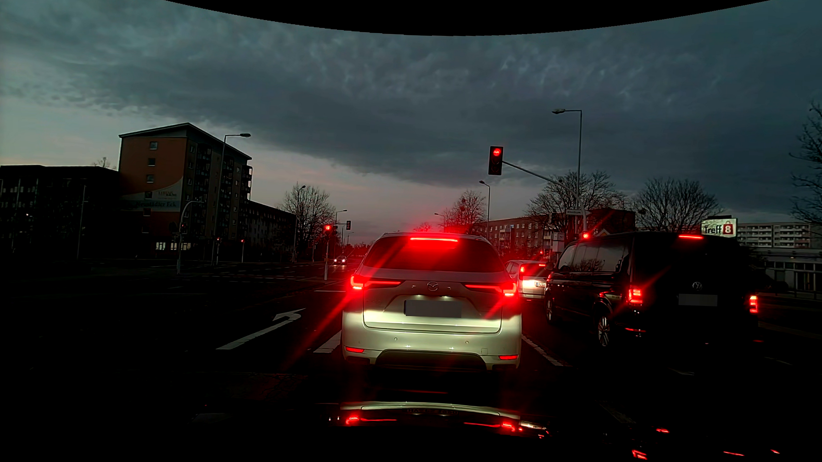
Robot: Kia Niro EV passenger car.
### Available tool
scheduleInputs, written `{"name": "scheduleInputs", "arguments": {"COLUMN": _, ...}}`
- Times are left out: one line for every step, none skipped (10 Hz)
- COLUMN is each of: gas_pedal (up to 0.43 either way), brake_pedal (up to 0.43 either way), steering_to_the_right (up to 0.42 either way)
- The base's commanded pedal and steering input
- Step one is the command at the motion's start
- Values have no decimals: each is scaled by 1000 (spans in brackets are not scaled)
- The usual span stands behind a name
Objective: Follow the waypoints while adhering to traffic rules and regulations
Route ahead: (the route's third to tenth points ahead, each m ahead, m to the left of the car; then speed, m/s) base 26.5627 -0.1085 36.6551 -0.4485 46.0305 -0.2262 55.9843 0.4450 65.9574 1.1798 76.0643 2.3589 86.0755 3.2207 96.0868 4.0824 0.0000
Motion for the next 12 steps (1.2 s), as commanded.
{"name": "scheduleInputs", "arguments": {"gas_pedal": 0, "brake_pedal": 341, "steering_to_the_right": -10}}
{"name": "scheduleInputs", "arguments": {"gas_pedal": 0, "brake_pedal": 341, "steering_to_the_right": -10}}
{"name": "scheduleInputs", "arguments": {"gas_pedal": 0, "brake_pedal": 341, "steering_to_the_right": -10}}
{"name": "scheduleInputs", "arguments": {"gas_pedal": 0, "brake_pedal": 341, "steering_to_the_right": -10}}
{"name": "scheduleInputs", "arguments": {"gas_pedal": 0, "brake_pedal": 341, "steering_to_the_right": -10}}
{"name": "scheduleInputs", "arguments": {"gas_pedal": 0, "brake_pedal": 341, "steering_to_the_right": -10}}
{"name": "scheduleInputs", "arguments": {"gas_pedal": 0, "brake_pedal": 341, "steering_to_the_right": -10}}
{"name": "scheduleInputs", "arguments": {"gas_pedal": 0, "brake_pedal": 341, "steering_to_the_right": -10}}
{"name": "scheduleInputs", "arguments": {"gas_pedal": 0, "brake_pedal": 341, "steering_to_the_right": -10}}
{"name": "scheduleInputs", "arguments": {"gas_pedal": 0, "brake_pedal": 335, "steering_to_the_right": -10}}
{"name": "scheduleInputs", "arguments": {"gas_pedal": 0, "brake_pedal": 341, "steering_to_the_right": -10}}
{"name": "scheduleInputs", "arguments": {"gas_pedal": 0, "brake_pedal": 341, "steering_to_the_right": -10}}
